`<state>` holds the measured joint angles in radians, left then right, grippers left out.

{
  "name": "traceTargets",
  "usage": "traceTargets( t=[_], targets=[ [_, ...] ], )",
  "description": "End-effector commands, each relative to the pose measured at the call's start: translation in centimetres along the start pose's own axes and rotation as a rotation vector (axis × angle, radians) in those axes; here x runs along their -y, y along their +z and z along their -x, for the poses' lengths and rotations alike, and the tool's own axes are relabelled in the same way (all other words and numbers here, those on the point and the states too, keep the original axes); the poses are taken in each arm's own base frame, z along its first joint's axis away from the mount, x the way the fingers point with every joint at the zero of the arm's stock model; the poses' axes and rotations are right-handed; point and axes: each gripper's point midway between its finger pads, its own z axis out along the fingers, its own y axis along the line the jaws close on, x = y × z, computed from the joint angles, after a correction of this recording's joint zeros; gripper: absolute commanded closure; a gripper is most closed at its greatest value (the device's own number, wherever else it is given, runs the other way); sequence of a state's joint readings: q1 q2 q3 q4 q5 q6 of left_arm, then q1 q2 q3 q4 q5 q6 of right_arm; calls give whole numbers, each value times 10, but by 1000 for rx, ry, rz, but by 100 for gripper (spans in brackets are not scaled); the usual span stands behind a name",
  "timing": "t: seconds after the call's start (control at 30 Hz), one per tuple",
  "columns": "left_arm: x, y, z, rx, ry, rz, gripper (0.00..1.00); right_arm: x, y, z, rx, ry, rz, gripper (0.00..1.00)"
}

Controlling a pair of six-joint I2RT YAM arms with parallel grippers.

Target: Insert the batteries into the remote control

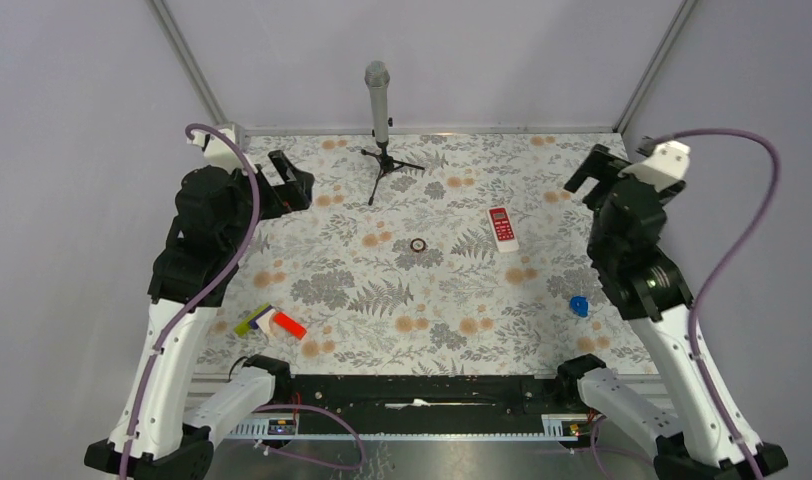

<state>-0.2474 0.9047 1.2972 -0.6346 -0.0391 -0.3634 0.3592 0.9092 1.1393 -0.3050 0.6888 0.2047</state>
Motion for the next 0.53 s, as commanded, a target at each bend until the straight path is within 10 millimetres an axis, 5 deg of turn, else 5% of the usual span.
traceTargets(
  t=[0.0, 0.23, 0.5],
  targets=[
    [-9, -15, 36, 138, 7, 71, 1, 48, -21, 43, 178, 76, -191, 0],
    [-15, -22, 37, 160, 10, 95, 1, 67, -39, 44, 231, 149, -211, 0],
    [-19, -22, 36, 157, 11, 120, 1, 65, -38, 36, 223, 168, -194, 0]
  ],
)
